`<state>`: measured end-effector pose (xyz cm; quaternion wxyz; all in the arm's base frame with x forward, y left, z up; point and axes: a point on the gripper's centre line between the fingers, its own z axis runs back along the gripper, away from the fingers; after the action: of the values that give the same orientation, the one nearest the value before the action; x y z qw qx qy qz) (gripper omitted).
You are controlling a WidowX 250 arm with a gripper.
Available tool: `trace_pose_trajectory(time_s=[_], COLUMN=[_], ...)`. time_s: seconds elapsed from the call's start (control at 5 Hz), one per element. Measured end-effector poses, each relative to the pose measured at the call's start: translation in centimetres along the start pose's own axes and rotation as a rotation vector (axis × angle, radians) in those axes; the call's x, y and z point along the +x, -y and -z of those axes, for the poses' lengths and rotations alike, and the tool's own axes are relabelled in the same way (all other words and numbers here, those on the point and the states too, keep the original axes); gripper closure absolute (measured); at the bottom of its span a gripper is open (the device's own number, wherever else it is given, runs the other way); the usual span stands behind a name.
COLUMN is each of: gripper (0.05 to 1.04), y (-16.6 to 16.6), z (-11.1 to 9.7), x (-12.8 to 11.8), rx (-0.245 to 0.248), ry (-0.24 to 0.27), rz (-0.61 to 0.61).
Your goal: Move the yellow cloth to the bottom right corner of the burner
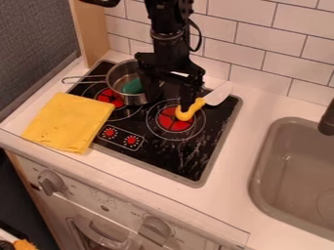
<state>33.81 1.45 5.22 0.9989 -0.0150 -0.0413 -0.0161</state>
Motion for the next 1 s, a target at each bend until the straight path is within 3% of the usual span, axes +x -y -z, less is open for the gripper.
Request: trace_pose_trajectory(time_s=[0.2,0.4,0.6,1.0], gripper=[0.082,0.082,0.082,0.082], y=[0.0,-2.6,-6.4,-14.1], z=[1.0,1.8,0.9,0.8], x=[-0.5,-2.1,-3.6,-6.3], rx=[-0.003,-0.009,0.015,0.123], ry=[-0.032,-0.057,-0.028,-0.004], rz=[0.006,-0.033,-0.069,-0.075])
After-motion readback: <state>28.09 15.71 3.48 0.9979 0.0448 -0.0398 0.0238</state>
